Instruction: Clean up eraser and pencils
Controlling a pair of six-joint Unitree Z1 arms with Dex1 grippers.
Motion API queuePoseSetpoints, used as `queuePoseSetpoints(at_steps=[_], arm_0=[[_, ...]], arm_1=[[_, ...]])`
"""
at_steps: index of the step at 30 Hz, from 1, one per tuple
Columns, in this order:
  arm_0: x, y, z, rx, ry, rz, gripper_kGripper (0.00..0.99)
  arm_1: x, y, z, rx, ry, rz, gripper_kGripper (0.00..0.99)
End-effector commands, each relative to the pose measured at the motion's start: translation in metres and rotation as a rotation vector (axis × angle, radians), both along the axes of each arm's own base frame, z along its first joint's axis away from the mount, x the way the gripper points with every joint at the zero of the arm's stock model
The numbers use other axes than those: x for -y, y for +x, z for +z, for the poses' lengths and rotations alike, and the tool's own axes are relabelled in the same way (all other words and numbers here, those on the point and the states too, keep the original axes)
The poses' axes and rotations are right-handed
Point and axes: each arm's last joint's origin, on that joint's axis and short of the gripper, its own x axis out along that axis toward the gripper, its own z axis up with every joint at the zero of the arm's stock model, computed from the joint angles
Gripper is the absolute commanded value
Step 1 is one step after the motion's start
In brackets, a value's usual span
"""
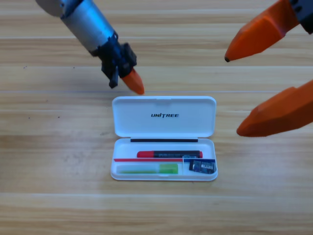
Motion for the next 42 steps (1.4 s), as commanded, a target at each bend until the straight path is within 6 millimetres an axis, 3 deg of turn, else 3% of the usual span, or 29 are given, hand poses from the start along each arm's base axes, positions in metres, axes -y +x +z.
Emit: queuePoseSetpoints(at_steps=[1, 7, 17, 22, 31, 42], arm_0=[[-0.008, 0.006, -0.034, -0.134, -0.001, -0.012, 0.0], [-0.005, -0.009, -0.02, -0.186, -0.019, -0.056, 0.0], [0.011, -0.051, 0.007, -0.208, -0.048, -0.139, 0.0], [0.021, -0.063, 0.0, -0.227, -0.02, -0.169, 0.0], [0.03, -0.086, -0.03, -0.202, 0.056, -0.192, 0.0], [0.039, -0.105, -0.043, -0.17, 0.125, -0.2, 0.0]], arm_1=[[-0.016, 0.004, -0.026, -0.049, -0.058, 0.025, 0.99], [-0.015, 0.004, -0.025, -0.04, -0.056, 0.019, 0.99], [-0.012, 0.002, -0.024, -0.038, -0.053, 0.021, 0.99], [-0.013, 0.003, -0.025, -0.042, -0.056, 0.022, 0.99], [-0.016, 0.004, -0.027, -0.048, -0.06, 0.023, 0.99], [-0.021, 0.007, -0.03, -0.058, -0.071, 0.023, 0.99]])
